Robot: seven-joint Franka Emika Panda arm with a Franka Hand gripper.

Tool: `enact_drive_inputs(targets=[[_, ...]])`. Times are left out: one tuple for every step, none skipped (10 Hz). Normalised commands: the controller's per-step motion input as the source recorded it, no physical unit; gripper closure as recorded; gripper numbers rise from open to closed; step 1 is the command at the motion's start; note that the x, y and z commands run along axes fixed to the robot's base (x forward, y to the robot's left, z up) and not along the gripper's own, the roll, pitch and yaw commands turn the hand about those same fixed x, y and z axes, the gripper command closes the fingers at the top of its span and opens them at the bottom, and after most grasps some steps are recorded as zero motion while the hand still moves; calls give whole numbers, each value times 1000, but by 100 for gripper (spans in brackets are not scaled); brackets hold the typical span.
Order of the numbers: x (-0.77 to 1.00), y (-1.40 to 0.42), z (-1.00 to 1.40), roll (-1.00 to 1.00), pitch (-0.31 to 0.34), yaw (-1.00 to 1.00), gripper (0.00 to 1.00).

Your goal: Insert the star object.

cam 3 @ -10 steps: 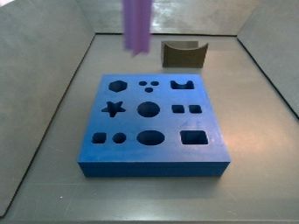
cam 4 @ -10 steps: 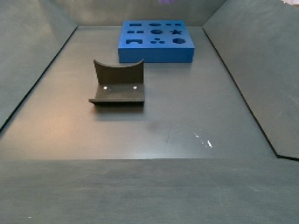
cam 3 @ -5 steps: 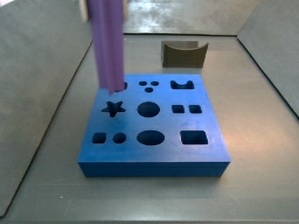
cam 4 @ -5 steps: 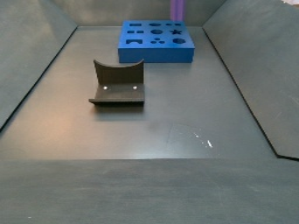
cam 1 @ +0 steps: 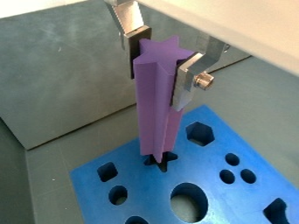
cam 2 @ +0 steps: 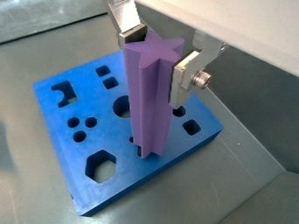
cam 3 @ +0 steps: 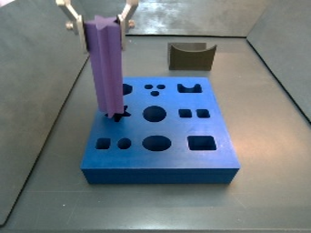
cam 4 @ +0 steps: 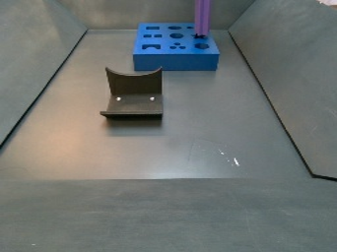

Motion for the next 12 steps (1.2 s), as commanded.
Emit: enact_drive_inputs(targets=[[269, -17, -394, -23, 9, 0, 100], [354, 0, -440, 0, 36, 0, 100], [406, 0, -494, 0, 34, 0, 100], [414, 0, -494, 0, 59, 0, 100], [134, 0, -551, 109, 6, 0, 100], [-174, 0, -697, 151, -111, 91, 100], [-349, 0, -863, 104, -206, 160, 100], [-349, 0, -926, 110, -171, 77, 100], [-177, 0, -1000, 57, -149, 29, 100], [-114, 0, -549, -167, -263, 0, 100], [0, 54, -389, -344, -191, 0, 100], [-6, -40, -209, -19, -146, 23, 100]])
